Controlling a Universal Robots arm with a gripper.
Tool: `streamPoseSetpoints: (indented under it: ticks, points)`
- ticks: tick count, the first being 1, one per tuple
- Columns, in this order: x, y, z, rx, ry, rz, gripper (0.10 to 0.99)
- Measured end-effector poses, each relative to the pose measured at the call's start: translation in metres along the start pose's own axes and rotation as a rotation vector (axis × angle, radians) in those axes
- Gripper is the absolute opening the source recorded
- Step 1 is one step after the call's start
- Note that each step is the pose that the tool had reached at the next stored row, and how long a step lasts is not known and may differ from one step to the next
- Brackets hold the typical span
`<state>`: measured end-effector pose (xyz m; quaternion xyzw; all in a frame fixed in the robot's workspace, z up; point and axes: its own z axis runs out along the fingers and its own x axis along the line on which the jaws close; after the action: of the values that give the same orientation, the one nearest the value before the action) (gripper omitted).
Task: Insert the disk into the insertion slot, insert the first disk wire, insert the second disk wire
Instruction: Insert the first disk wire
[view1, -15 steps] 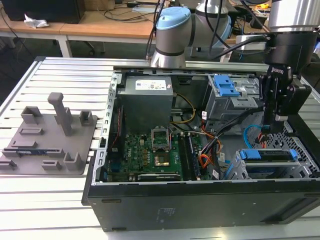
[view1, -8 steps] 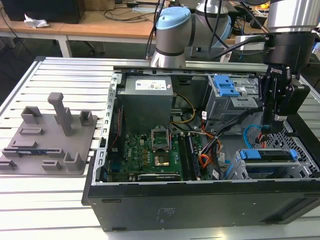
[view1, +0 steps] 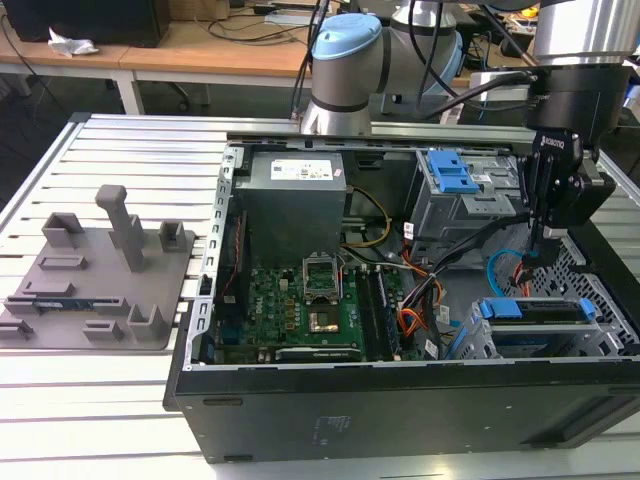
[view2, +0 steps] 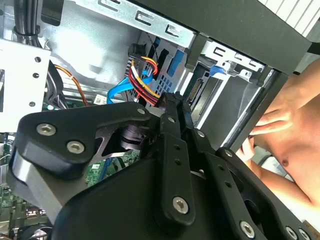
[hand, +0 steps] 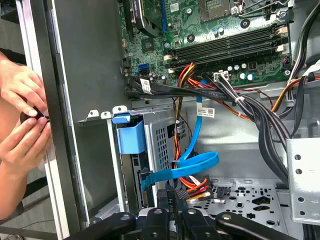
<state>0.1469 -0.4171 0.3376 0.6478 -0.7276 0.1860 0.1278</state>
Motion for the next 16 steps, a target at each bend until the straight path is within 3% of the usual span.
streamPoseSetpoints:
  ticks: [4, 5, 7, 9, 10, 14, 16]
  points:
    - [-0.0002, -0.0008, 0.0002, -0.002, -0.0001, -0.001, 0.165]
    - [-0.0004, -0.0026, 0.0003, -0.011, 0.0008, -0.005, 0.165]
    - [-0.0010, -0.0074, 0.0005, -0.046, 0.0048, -0.023, 0.165]
    - [-0.0017, -0.0133, 0.0008, -0.090, 0.0091, -0.044, 0.165]
    - [-0.0020, -0.0155, 0.0009, -0.099, 0.0101, -0.049, 0.165]
    - [0.0046, -0.0224, 0.0038, -0.104, 0.0002, -0.050, 0.165]
    - [0.0100, -0.0236, 0.0048, -0.107, -0.0222, -0.050, 0.165]
